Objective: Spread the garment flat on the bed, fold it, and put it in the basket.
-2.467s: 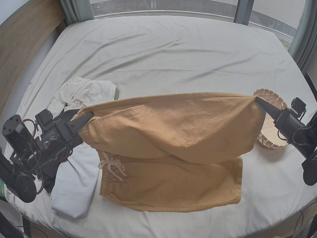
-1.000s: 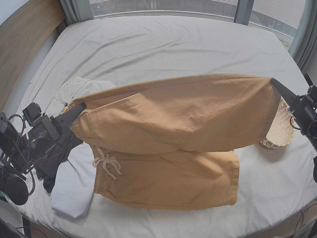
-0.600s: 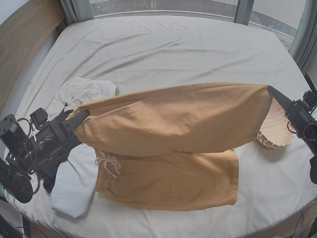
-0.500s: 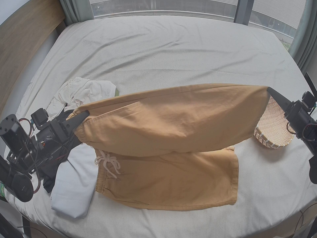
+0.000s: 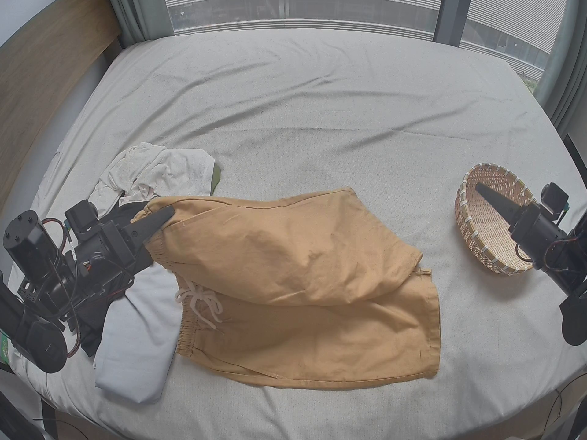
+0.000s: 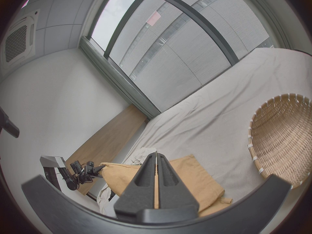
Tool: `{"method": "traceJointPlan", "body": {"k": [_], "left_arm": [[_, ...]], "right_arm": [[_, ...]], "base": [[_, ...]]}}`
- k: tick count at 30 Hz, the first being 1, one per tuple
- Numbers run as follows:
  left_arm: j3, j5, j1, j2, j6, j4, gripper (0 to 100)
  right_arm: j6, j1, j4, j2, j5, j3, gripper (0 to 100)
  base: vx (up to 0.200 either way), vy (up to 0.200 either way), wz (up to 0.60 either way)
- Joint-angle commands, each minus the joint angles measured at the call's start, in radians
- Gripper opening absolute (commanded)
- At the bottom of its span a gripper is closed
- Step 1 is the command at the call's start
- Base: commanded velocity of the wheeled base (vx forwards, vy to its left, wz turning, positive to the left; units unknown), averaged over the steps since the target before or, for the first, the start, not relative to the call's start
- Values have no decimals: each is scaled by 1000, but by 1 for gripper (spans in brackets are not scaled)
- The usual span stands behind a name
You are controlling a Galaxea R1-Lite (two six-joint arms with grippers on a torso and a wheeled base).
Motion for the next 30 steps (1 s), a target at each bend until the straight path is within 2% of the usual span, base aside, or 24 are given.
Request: {"method": "traceJointPlan", "body": {"k": [1,5,6,21,26,30], "left_arm": [[2,4,-26,34,4,-4,0],[7,4,-26,55,26,-4,0],[7,4,-26,55,26,-4,0],[2,4,-21,72,29,-4,0],[4,4,-23,77,30,-4,0],[5,6,-23,75,29,-4,0]], "right_arm": [[-19,2,-1,220,2,-98,0],[-18,19,10,262,10,-133,0],[-18,19,10,262,10,-133,100],[-21,66,4,381,1,-168,100],[-21,77,18,395,1,-234,100],[-22,91,99,429,-1,-326,100]], "base": [[0,0,0],[0,0,0],[0,0,0],[0,0,0],[0,0,0],[0,0,0]]}}
